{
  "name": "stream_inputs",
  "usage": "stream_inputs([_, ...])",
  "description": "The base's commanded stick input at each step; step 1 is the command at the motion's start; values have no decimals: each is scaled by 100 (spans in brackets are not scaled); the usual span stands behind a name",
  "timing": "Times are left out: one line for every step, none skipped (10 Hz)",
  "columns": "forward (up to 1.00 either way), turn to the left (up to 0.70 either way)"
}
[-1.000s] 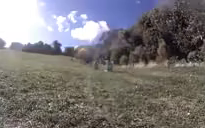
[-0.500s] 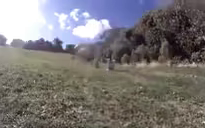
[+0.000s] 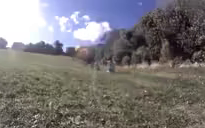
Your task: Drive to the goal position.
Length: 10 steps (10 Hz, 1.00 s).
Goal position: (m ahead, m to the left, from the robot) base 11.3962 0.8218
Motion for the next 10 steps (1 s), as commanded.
stream_inputs([0,0])
stream_inputs([0,0])
stream_inputs([21,0])
stream_inputs([43,0])
stream_inputs([50,-11])
stream_inputs([50,-28])
stream_inputs([50,-50])
stream_inputs([50,-50])
stream_inputs([50,-12])
stream_inputs([50,-7])
